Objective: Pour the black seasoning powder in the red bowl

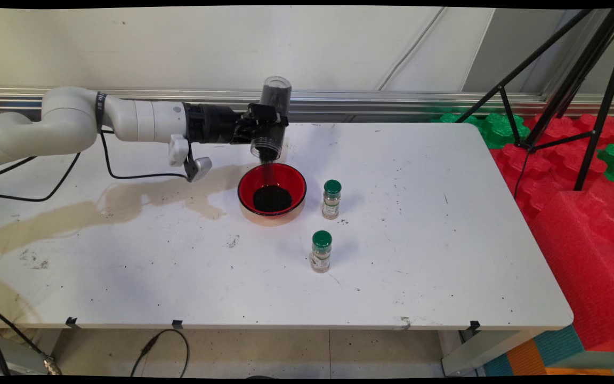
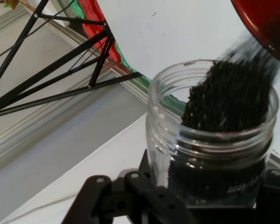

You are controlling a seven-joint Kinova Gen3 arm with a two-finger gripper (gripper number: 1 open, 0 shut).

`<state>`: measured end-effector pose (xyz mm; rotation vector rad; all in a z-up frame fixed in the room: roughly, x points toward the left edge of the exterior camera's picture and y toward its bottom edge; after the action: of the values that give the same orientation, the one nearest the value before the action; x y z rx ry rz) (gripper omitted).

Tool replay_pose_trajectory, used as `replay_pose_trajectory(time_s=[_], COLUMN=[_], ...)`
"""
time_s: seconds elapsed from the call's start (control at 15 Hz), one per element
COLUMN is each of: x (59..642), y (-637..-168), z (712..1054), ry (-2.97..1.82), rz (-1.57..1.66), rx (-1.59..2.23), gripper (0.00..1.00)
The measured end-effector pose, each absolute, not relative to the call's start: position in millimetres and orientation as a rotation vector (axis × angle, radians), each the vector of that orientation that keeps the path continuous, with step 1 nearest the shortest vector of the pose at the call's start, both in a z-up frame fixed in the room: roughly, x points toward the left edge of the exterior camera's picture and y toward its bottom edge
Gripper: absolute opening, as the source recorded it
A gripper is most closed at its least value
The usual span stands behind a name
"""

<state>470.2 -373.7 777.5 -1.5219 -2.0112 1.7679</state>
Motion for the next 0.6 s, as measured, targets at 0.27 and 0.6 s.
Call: replay_pose_trajectory(time_s=[0.27, 0.6], x=[470.0, 470.4], y=[-373.3, -372.0], z=[777.4, 777.4], ry=[-2.006, -1.998], rz=[1.772, 1.777], rx=[-1.533, -1.547], gripper=[0.0, 0.0])
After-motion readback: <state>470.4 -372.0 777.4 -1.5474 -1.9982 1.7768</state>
